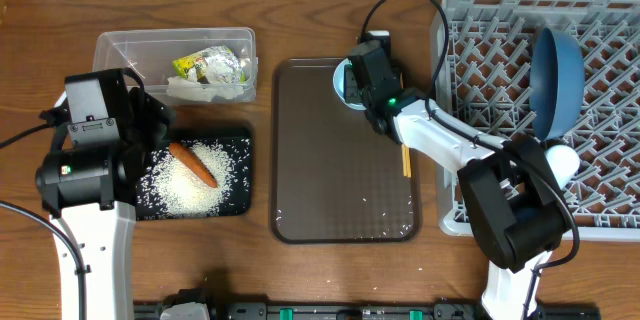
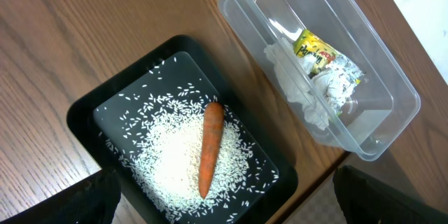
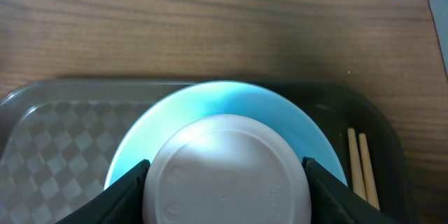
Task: Sort waste into correct bins and load items into the dishwasher rack
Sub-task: 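Grasp the white cup with the right gripper and lift it off the saucer, then carry the white cup right and set it in the rack's top-right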
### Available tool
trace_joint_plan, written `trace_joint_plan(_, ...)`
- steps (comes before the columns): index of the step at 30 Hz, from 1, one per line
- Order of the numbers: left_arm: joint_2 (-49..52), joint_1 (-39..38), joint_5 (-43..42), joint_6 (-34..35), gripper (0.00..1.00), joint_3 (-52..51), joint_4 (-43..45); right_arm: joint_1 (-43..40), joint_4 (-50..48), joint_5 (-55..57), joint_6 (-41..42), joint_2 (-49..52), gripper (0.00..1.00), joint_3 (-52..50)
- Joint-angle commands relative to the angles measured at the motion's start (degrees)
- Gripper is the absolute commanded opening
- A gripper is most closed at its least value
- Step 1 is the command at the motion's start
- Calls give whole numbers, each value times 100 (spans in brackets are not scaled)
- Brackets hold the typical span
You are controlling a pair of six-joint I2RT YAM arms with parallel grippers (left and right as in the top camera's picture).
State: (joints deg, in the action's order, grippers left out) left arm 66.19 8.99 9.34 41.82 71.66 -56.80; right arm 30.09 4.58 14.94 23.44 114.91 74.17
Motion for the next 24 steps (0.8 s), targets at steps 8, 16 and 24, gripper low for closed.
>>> trace_joint_plan(8, 4, 37, 11, 7, 99, 13, -17, -70, 1239, 24, -24, -210, 43, 1425)
trace_joint_plan(16, 4, 37, 11, 7, 99, 13, -17, -603, 2155, 140, -39, -782, 43, 2599)
trace_joint_plan(24, 4, 37, 11, 7, 99, 13, -17, -2074, 2914, 151, -380, -1600, 43, 3287)
